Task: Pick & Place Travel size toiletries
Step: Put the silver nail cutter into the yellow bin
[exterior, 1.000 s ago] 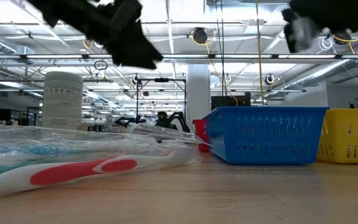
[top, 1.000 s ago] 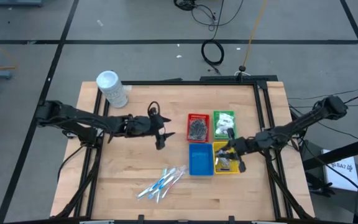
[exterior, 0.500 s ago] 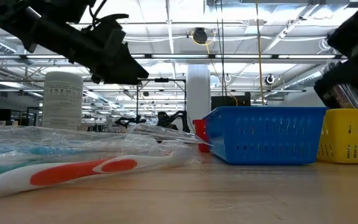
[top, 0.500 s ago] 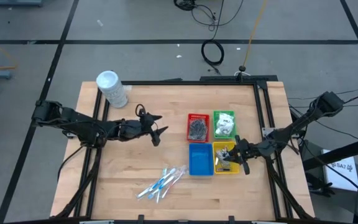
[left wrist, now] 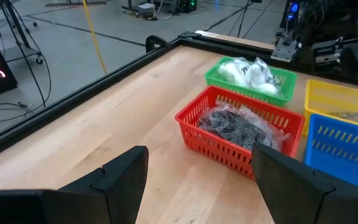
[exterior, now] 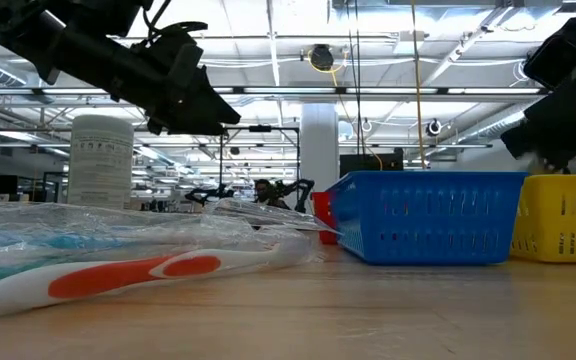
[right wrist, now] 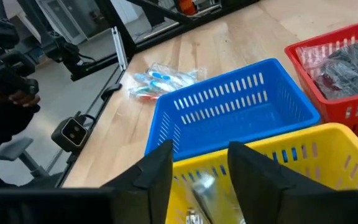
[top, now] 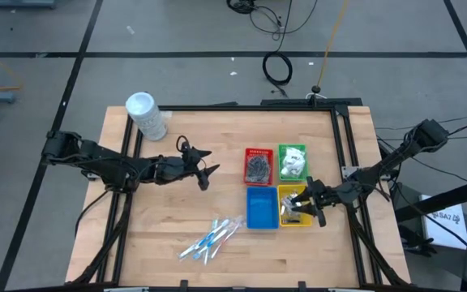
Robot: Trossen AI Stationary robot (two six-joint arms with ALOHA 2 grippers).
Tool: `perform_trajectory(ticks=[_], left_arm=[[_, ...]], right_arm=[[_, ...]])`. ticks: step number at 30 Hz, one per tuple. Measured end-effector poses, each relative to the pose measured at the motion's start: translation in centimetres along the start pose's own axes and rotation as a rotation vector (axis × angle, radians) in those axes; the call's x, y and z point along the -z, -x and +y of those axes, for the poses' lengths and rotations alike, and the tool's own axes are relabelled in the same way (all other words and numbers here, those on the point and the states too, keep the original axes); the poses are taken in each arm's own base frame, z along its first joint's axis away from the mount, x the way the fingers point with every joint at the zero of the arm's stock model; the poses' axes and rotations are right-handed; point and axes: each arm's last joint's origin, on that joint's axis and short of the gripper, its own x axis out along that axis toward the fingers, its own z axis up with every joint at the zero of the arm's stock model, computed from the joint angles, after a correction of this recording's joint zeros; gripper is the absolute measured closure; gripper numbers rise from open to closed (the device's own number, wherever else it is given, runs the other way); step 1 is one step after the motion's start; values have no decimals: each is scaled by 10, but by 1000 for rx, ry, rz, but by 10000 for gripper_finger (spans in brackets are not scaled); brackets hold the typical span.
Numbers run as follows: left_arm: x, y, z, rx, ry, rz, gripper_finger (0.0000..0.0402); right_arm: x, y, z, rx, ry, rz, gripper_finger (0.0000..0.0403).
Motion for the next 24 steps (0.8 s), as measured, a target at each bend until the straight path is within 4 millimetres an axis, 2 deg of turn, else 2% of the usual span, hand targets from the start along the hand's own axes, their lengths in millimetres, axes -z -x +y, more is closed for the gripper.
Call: perform_trajectory(ticks=[4,10,14,18,24], left_arm=[[0,0,0,1,31,1,125],[0,0,0,2,81,3,122],[2,2,-7,133,77,43,124],[-6,10,-36,323,79,164,130],[-19,33,-82,201,-27,540,143]], right_arm=[[-3,0,2,-19,21,-30,246],[-17,2,10,-86,162,-181,232],[-28,5,15,-114,272,-304,228],[-34,8,18,-120,340,-377,230],[-37,7,16,-91,393,-394,228]])
